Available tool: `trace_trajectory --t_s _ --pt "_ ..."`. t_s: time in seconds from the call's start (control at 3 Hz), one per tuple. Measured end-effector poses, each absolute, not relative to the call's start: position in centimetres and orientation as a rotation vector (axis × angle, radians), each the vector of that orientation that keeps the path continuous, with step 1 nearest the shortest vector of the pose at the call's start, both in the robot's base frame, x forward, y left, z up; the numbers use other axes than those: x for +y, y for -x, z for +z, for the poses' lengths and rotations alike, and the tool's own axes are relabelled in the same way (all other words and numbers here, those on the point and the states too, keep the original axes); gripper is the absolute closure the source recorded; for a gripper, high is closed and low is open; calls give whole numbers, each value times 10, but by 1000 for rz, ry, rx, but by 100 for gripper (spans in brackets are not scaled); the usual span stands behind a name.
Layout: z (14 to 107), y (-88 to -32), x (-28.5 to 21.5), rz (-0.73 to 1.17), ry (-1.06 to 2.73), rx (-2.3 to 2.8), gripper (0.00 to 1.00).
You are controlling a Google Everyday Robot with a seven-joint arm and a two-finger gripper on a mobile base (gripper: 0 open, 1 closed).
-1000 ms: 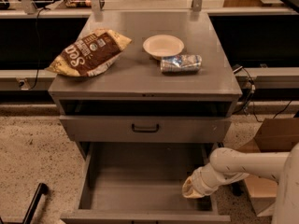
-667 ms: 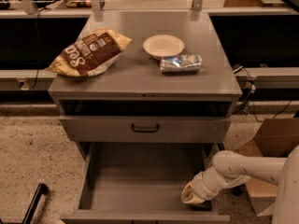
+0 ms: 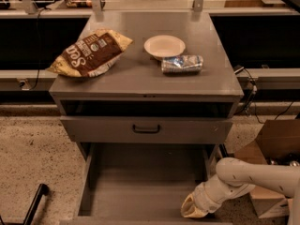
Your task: Open middle drawer
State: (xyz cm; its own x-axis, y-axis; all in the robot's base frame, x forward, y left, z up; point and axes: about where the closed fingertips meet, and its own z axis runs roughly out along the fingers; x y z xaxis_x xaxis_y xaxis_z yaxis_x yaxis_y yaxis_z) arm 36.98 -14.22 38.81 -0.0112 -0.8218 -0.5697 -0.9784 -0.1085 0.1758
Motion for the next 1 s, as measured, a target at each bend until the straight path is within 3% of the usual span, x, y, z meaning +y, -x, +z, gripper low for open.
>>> trace_trajectory --t_s 0.67,1.0 --pt "410 -367 -144 744 2003 1841 100" --pt "461 -376 -147 567 1974 1709 100"
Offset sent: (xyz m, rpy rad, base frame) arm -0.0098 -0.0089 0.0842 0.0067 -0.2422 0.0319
